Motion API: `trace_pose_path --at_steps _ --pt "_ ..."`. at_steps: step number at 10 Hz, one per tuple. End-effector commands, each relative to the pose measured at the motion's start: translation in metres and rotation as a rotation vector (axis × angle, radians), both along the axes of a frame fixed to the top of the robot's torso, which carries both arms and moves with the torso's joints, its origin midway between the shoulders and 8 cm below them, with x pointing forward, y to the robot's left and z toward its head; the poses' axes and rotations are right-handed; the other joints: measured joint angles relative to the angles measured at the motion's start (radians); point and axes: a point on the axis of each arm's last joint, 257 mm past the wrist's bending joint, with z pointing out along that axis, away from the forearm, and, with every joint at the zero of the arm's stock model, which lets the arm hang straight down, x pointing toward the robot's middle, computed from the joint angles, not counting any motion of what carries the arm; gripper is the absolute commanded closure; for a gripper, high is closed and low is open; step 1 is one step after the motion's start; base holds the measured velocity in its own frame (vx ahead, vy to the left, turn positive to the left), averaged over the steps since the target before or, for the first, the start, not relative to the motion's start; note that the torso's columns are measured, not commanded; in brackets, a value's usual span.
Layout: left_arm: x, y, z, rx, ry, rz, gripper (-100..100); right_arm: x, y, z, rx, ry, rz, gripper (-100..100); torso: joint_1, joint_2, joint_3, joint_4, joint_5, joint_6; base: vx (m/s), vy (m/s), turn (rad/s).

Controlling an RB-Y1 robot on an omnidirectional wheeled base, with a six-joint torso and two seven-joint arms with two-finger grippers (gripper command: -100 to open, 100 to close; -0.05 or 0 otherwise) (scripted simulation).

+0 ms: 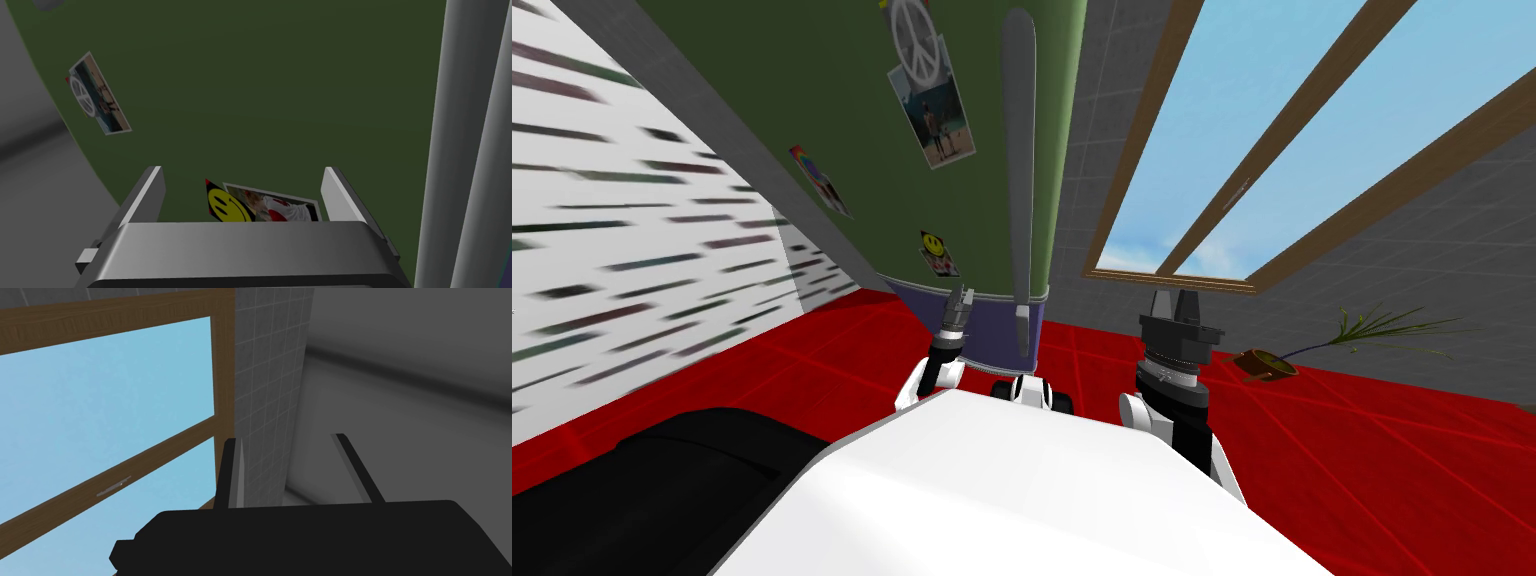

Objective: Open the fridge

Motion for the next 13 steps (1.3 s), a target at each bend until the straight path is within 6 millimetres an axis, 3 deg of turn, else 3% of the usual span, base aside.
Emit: trace_pose_path --at_steps 1,13 --pt "0.006 -0.001 -0.015 0.006 0.014 0.009 -100 0.0 0.0 0.0 0.0 0.0 0.0 0 0.0 0.0 0.0 0.0 0.0 0.0 -0.004 -0.081 0.001" --pt "0.026 -0.01 -0.08 0.055 0.084 0.033 -100 0.0 0.0 0.0 0.0 0.0 0.0 0 -0.002 0.0 0.0 0.0 -0.001 0.0 -0.014 -0.103 0.002"
